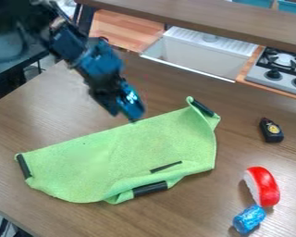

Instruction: Unfold the cloth from the bottomright to the top left

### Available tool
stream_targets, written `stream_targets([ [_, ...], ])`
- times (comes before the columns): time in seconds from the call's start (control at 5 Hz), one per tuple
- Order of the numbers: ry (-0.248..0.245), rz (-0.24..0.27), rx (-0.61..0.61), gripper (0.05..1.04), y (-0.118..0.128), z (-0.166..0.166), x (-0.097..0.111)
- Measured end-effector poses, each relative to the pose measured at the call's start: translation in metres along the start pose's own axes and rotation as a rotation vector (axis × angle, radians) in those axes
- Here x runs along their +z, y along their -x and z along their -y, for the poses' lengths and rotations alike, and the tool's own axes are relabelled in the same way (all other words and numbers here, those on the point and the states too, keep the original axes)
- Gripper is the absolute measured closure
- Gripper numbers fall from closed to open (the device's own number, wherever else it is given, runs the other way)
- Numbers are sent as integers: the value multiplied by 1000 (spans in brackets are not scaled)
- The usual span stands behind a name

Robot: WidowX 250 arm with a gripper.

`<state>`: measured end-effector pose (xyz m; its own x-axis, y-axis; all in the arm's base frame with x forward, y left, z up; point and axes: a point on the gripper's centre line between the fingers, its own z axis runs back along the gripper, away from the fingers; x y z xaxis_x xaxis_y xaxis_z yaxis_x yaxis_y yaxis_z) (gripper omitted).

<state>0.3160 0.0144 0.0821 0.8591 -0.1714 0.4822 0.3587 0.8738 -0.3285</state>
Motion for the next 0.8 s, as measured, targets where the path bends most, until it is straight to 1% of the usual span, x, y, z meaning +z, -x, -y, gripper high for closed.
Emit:
stream_targets([
  [0.4, 26, -99, -142, 83, 18, 19, -34],
  [0.6, 20, -108, -208, 83, 21, 29, -48],
  [0.8, 23, -124, -238, 83, 22, 35, -58],
])
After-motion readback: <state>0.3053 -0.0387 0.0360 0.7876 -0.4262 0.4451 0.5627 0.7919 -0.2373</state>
